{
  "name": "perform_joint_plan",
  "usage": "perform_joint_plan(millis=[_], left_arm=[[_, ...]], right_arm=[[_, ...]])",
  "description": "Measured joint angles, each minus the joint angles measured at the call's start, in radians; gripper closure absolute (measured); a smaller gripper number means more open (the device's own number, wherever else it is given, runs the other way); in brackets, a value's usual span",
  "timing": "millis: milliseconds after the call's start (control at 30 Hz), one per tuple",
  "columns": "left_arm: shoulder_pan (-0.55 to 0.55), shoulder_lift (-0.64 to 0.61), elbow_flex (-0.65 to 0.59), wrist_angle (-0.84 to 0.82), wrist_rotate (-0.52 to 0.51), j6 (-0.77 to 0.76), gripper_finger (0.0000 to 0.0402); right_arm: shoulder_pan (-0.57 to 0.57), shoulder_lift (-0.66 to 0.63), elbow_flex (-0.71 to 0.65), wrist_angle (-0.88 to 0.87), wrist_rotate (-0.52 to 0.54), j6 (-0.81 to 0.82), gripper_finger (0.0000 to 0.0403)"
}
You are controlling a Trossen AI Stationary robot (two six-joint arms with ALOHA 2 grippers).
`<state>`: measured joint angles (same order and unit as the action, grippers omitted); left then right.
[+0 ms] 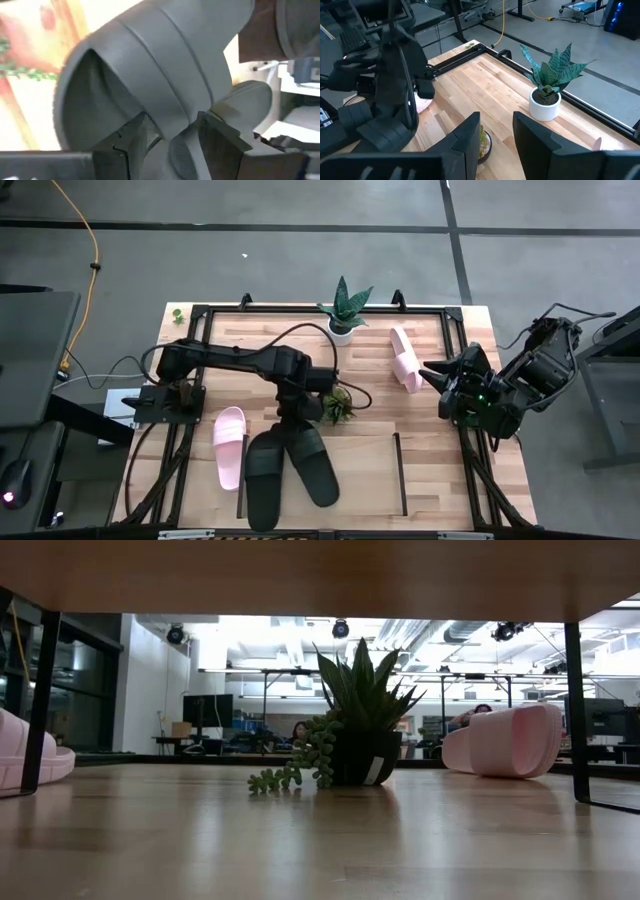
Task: Pick and place slides into the shelf
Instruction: Put the black slide on the shelf
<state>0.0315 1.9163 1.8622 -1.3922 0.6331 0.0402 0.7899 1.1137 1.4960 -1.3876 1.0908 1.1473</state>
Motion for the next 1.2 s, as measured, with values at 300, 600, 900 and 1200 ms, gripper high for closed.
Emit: perform_joint_plan(millis=[300, 600, 900, 1200], left_arm=[[0.002, -0.001, 0.146, -0.004, -0.129, 0.026, 0.0243], [-0.017, -0.002, 0.455, -0.08, -0.432, -0.122, 0.0251], [-0.123, -0.127, 0.46, -0.047, -0.714, -0.31, 0.032], [-0.277, -0.183, 0.46, -0.06, -0.944, -0.509, 0.0385]], right_arm=[[0.0, 0.0, 0.0, 0.0, 0.0, 0.005, 0.0295], [0.0, 0.011, 0.0, 0.029, -0.104, 0.021, 0.0295], [-0.004, 0.104, 0.0, 0.123, -0.212, -0.046, 0.0295], [-0.101, 0.164, 0.0, 0.412, -0.366, -0.327, 0.0295]])
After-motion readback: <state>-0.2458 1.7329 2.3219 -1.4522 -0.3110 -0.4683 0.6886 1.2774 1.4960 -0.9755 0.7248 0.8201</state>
